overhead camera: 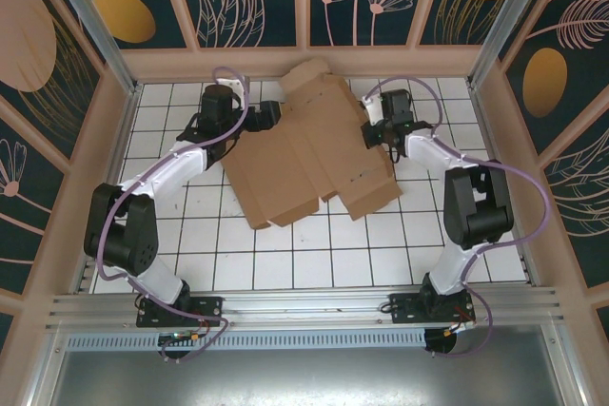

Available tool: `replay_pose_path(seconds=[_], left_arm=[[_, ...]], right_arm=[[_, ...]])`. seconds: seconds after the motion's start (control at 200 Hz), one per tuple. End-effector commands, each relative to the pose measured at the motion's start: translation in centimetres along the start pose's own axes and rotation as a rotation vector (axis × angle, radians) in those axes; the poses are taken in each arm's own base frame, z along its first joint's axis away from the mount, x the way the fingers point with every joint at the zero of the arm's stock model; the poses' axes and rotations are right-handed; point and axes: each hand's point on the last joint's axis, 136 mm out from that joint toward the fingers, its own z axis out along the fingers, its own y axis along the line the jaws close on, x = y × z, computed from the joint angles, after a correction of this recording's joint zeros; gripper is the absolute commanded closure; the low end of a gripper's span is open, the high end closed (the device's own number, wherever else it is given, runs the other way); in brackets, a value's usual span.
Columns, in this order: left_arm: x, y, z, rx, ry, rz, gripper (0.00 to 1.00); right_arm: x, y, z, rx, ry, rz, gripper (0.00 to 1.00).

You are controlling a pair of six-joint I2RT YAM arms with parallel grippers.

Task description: Fold the paper box

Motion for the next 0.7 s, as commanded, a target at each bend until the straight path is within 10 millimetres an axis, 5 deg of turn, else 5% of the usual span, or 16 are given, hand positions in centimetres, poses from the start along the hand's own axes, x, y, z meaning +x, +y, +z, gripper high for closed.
replay_pose_path(seconds=[0.0,0.32,0.696], left_arm=[[1.6,0.1,0.5,0.021,0.044,-0.016,0.01],[2.9,0.4,0.6,0.023,0.077,0.019,0.01],[3.2,0.1,0.6,0.042,0.083,0.013,0.01]], right_arm=[[3.2,1.4,1.1,-0.105,0.137,0.069,1.00],[5.1,-1.0,2.8,-0.055,0.230,0.172,0.81],[7.3,-1.3,4.5,-0.064,0.288,0.187,0.62]])
